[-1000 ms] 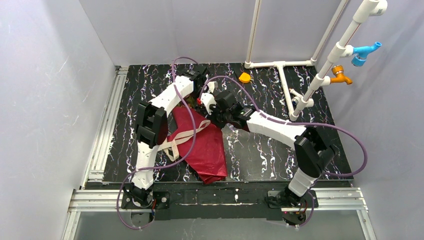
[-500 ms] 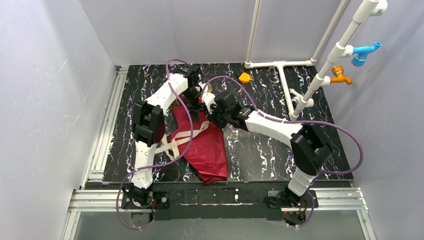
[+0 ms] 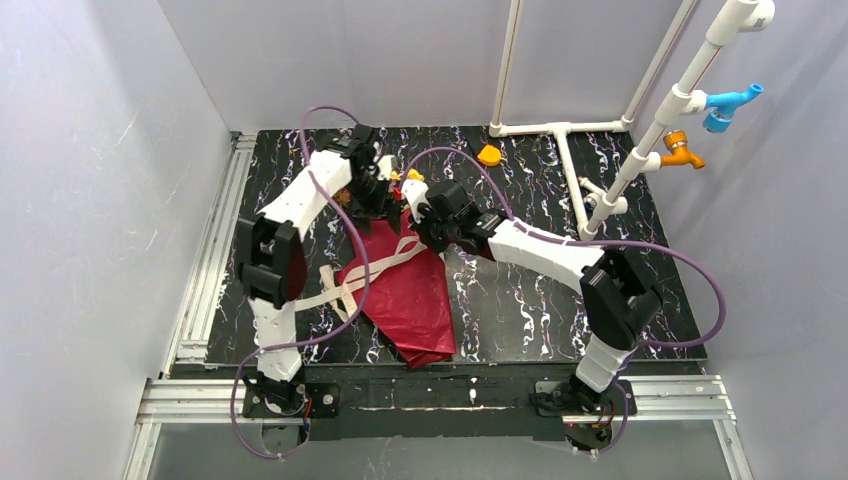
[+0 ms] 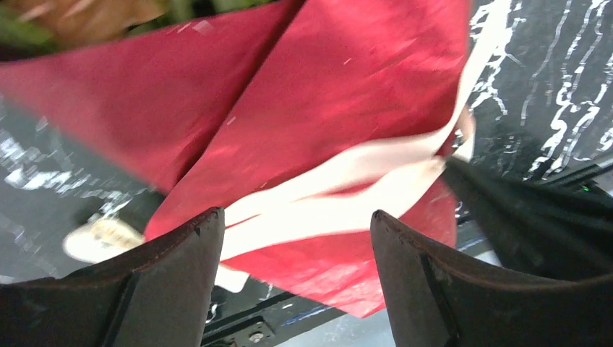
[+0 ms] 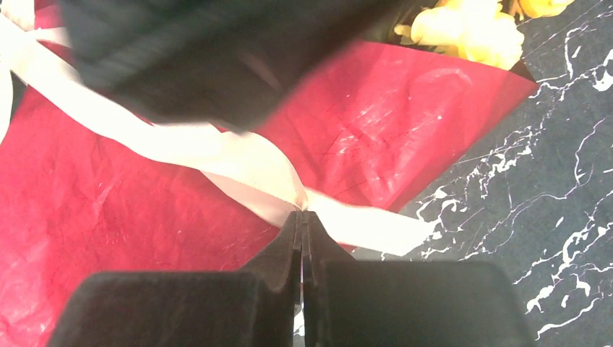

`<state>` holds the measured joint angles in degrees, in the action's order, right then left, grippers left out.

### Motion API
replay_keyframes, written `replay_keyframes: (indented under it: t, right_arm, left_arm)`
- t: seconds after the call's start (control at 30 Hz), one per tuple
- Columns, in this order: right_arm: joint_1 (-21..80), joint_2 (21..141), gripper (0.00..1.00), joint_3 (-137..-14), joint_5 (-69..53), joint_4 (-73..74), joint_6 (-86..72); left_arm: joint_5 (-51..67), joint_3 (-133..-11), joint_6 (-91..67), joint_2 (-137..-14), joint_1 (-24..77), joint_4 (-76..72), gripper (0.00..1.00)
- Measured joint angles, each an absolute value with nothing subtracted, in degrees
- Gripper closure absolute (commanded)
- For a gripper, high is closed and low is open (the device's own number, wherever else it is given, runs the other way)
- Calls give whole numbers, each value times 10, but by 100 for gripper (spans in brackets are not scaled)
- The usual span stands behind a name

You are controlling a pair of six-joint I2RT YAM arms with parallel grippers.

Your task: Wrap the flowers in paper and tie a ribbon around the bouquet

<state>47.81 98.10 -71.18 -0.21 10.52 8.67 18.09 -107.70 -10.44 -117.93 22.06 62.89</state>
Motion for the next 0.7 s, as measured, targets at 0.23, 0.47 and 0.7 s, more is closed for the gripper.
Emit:
replay_keyframes:
  t: [0.23, 0.47, 0.7]
  right_arm:
    - [477, 1011, 99, -731, 30, 104, 58]
    - [476, 1060, 99, -760, 43, 112, 27]
    - [474, 1083, 99, -781, 58, 133, 0]
  left_arm:
    - [108, -884, -82, -968, 196, 484, 33]
    - [119, -696, -41, -819, 205, 336, 37]
    - [147, -596, 15, -754, 226, 239, 40]
